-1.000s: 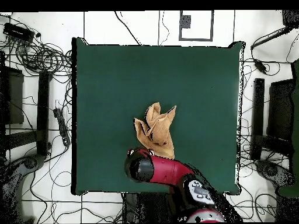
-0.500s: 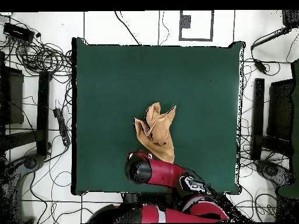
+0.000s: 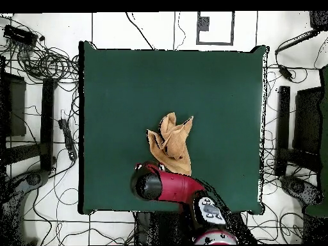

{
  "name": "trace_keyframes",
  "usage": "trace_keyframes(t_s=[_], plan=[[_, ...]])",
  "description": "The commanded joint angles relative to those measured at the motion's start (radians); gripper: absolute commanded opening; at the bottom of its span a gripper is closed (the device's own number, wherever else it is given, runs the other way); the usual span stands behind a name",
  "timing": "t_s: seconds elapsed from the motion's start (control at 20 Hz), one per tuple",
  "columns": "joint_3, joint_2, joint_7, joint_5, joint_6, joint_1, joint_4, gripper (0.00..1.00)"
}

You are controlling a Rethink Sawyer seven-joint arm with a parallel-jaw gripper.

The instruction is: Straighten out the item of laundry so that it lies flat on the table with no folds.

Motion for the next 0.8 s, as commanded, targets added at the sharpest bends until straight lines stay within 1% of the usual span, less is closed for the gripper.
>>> trace_keyframes(t_s=[0.05,0.2,0.4,0.6,0.8], plan=[[-0.007,-0.134,0.193,0.081,0.25,0.078,-0.062,1.0],[0.011,-0.157,0.197,0.087,0.28,0.07,-0.056,1.0],[-0.006,-0.155,0.198,0.078,0.288,0.083,-0.086,1.0],[0.03,-0.119,0.202,0.091,0.247,0.072,-0.119,1.0],[0.036,-0.088,0.216,0.109,0.245,0.088,-0.161,1.0]])
